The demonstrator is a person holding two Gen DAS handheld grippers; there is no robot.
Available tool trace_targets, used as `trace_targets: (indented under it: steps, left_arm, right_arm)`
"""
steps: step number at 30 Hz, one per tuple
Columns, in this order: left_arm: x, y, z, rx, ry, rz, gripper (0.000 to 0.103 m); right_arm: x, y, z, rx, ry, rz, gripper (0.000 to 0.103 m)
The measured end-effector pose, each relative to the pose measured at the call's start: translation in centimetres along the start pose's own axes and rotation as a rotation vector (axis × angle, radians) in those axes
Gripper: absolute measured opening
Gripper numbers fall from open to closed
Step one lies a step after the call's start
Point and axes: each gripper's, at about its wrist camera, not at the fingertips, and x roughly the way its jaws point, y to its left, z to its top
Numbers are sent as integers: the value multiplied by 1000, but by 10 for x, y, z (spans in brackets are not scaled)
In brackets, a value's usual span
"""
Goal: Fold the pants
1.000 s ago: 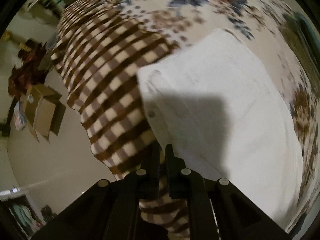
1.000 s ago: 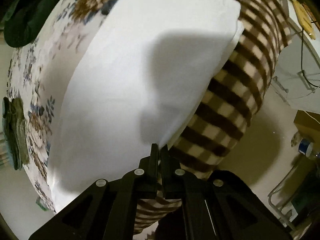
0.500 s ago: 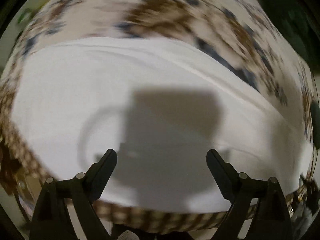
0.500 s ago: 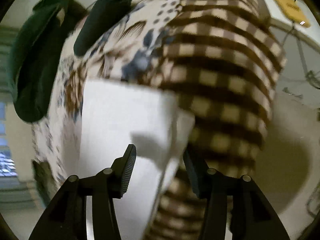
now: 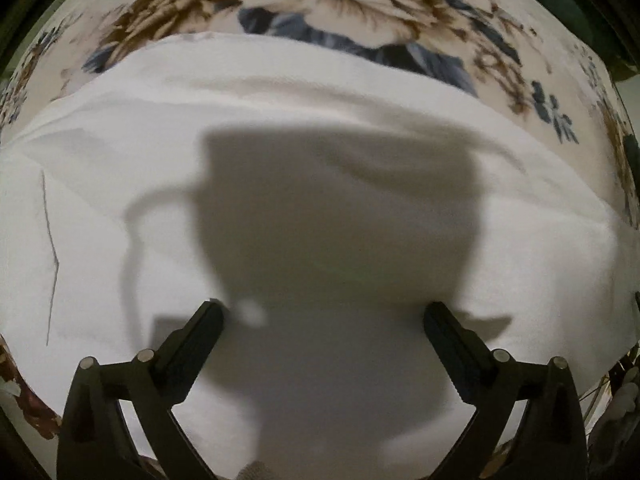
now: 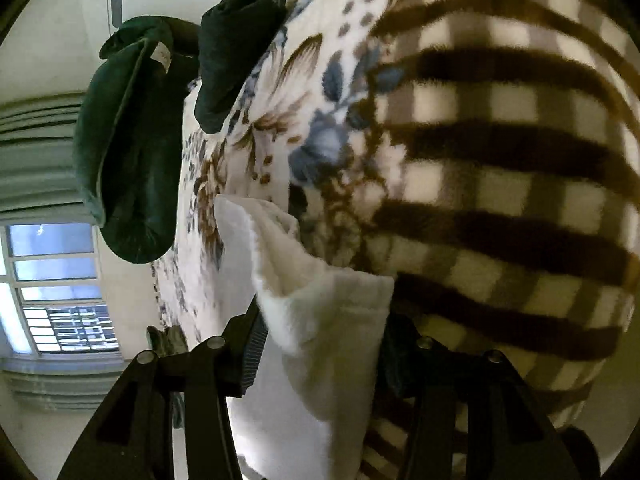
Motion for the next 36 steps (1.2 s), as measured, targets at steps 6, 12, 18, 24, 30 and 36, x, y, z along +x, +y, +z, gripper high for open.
trace_targets:
  steps: [6, 12, 18, 24, 30, 36]
  left_arm:
    - [11, 0, 2, -21, -34, 29, 103]
    - [11, -4, 4, -22, -12, 31, 103]
    - [-9, -2, 13, -9, -19, 50, 103]
    - [-58, 21, -5, -37, -116, 94, 103]
    - [-93, 65, -12, -87, -139, 102, 103]
    - [-106, 137, -18, -189, -157, 141, 103]
  right_arm:
    - [-4, 15, -2, -82, 22, 64, 49]
    - [21, 20, -2, -120, 43, -66, 31]
    - [-2, 73, -22, -243, -33, -115, 9]
    - [-27, 153, -82, -405, -46, -95, 9]
    - [-16, 215, -183, -549, 14, -87, 8]
    - [48, 237, -300, -645, 156, -110, 8]
